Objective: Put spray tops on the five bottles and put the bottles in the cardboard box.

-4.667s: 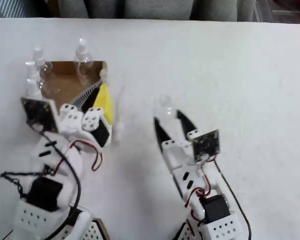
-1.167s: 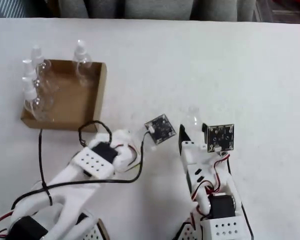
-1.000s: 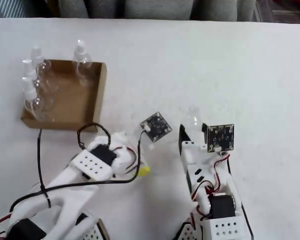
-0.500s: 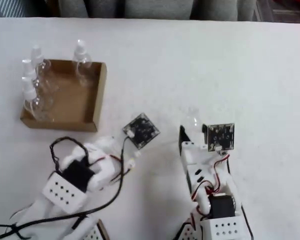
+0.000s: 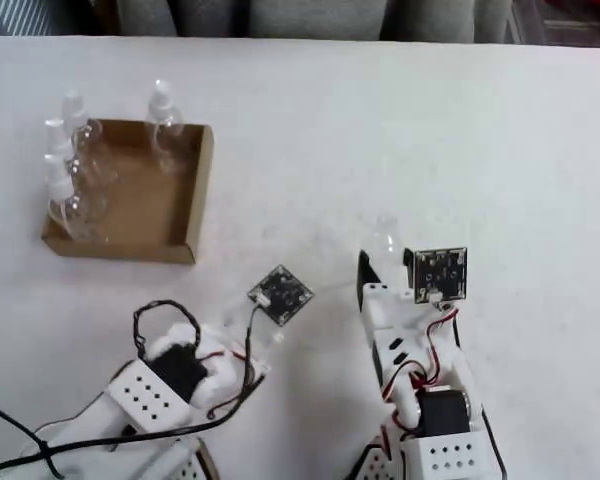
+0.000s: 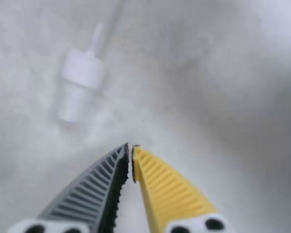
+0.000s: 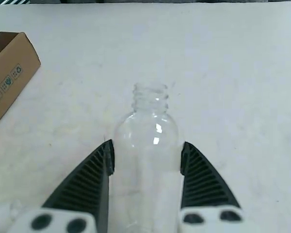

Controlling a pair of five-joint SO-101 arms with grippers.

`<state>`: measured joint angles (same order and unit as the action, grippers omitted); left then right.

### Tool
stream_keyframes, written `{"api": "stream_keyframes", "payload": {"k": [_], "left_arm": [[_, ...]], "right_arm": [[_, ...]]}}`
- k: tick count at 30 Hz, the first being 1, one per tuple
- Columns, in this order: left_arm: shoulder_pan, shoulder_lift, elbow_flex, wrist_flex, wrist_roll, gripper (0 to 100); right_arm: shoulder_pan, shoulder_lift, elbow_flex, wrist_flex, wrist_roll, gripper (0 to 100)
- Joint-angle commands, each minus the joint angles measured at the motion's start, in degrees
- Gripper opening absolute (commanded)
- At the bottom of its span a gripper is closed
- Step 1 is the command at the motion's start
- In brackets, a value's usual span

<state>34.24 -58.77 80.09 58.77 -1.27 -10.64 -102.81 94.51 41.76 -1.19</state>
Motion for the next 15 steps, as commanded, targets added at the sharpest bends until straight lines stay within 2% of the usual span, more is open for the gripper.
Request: {"api": "stream_keyframes", "payload": {"k": [1, 9, 15], "left_arm": [[0.6, 3.4, -1.1, -5.2, 1.1, 2], [-5.1, 27.3, -11.8, -11.0, 1.1, 2], [-11.3, 43.6, -23.2, -9.2, 1.2, 2]], "right_arm": [[0.0, -0.3, -0.5, -0.1, -0.1, 1.6], [0.0, -0.3, -0.5, 0.0, -0.1, 1.6], [-0.1, -0.3, -0.5, 0.0, -0.1, 1.6]]}}
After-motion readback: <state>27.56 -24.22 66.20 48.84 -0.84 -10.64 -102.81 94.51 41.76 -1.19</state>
